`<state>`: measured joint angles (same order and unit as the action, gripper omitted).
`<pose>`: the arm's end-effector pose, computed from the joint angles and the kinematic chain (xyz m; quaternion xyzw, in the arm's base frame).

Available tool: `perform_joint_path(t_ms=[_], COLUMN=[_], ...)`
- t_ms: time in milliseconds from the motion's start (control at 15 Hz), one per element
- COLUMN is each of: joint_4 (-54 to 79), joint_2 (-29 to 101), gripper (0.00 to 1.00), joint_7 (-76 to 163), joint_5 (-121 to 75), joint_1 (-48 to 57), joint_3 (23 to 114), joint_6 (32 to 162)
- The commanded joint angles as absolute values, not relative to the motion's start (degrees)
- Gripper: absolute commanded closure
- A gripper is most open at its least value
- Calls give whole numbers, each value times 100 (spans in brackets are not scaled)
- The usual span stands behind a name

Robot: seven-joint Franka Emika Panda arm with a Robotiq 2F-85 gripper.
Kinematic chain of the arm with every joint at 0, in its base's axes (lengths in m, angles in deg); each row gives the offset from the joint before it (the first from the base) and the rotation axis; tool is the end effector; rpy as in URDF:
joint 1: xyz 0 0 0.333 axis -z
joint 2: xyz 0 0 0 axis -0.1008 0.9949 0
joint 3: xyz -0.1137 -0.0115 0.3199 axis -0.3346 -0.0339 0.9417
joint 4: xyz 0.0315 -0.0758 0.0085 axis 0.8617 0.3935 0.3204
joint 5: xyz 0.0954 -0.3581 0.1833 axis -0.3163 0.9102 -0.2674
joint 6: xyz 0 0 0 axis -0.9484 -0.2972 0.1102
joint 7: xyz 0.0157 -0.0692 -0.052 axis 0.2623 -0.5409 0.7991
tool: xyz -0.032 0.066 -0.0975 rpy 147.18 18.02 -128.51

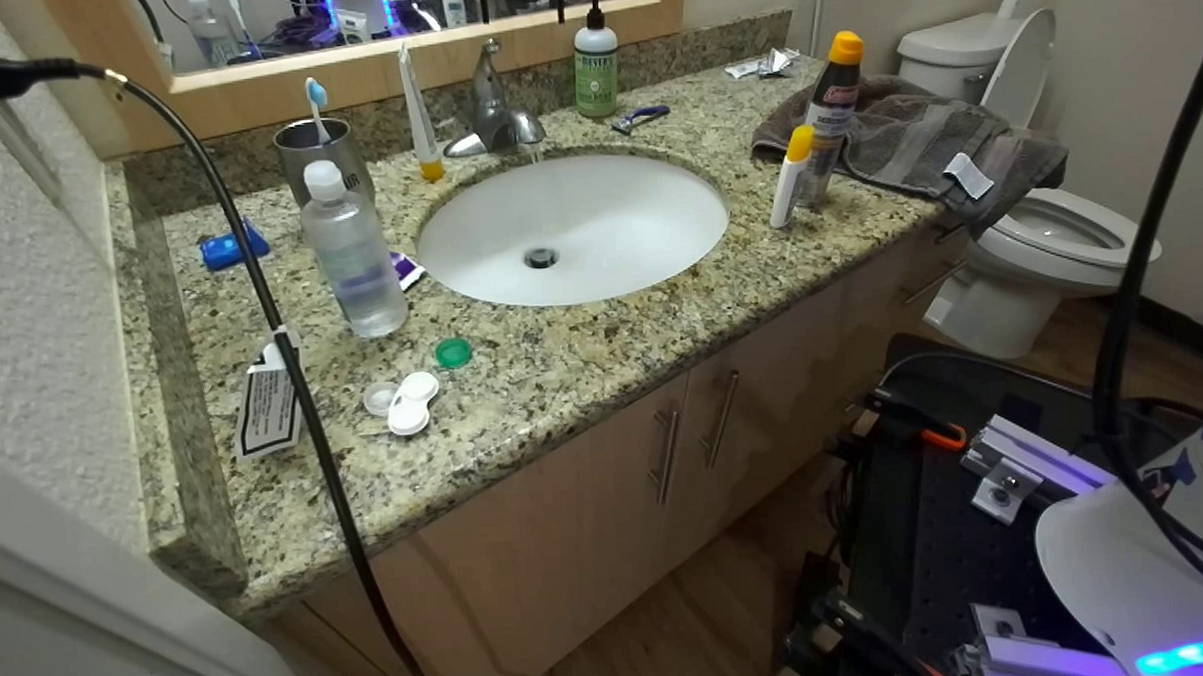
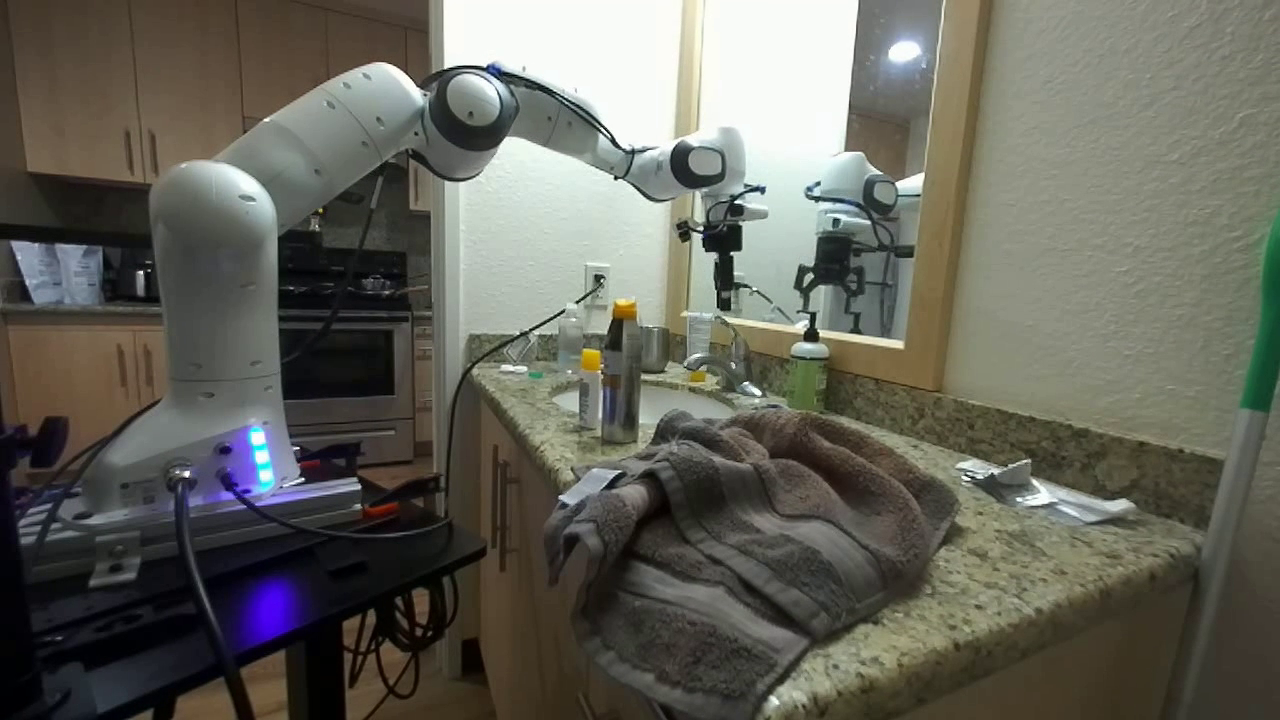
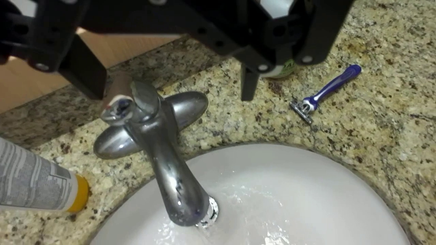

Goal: Close the tap

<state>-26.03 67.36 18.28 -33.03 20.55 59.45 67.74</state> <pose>0.7574 -0.3050 0.3936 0.8865 -0.4601 0.0447 0.0198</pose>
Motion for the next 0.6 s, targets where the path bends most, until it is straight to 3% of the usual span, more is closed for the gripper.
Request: perform_joint_path(t_ms=[0, 533], joint_4=[-2714, -2885], joint_2=[6942, 7087], gripper=[0, 0], joint_7=[1794, 1753], joint_5=[-3222, -3268], joint_1=[2049, 2127], joint_3=[5906, 5922], joint_6=[6395, 6054])
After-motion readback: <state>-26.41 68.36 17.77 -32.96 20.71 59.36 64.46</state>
